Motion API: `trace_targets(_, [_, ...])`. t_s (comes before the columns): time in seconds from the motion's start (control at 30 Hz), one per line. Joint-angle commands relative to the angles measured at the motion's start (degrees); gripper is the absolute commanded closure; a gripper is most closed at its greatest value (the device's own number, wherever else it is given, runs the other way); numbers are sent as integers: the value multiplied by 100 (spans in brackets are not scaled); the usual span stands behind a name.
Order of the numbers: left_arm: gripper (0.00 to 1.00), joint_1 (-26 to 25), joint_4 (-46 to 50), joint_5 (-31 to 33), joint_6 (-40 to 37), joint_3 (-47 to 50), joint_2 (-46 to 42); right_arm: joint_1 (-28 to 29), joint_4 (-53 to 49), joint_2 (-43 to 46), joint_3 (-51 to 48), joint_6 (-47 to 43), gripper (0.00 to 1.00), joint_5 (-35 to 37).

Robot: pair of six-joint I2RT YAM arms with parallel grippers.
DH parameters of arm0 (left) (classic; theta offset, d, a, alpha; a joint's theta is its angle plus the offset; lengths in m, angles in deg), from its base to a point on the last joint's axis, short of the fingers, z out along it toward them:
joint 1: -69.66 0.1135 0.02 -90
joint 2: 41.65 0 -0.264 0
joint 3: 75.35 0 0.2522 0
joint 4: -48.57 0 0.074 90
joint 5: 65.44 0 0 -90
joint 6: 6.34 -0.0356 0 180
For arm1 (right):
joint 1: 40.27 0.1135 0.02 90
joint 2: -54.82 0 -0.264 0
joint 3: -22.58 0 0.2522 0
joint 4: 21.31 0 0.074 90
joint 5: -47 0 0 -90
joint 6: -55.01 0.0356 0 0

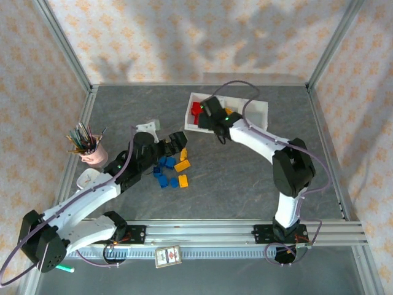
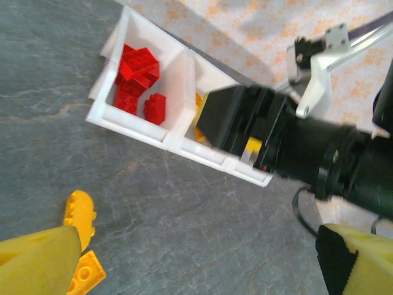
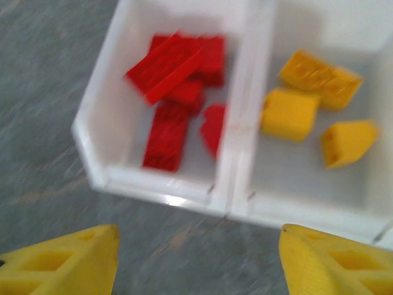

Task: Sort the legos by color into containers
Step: Place the lego in the container, then pick up the lego from the center of the table.

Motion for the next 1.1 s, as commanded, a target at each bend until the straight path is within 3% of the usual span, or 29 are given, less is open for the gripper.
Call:
trace_targets(0.0, [1, 67, 476, 441, 127, 201, -369, 347, -275, 71, -222, 412, 29, -103])
trace_targets(0.27, [1, 90, 920, 791, 407, 617, -1170, 1051, -93, -543, -102, 798, 23, -552])
trace_targets(0.6, [1, 102, 1076, 987, 624, 896, -1616, 1207, -168, -1388, 404, 988, 25, -612])
trace_targets(0.9, [1, 107, 1019, 899, 589, 887, -1546, 1207, -183, -1772, 649, 871, 46, -504])
trace_targets(1.07, [1, 120, 1006, 899, 549, 827, -1533, 1197, -140, -1740, 596, 854, 66, -517])
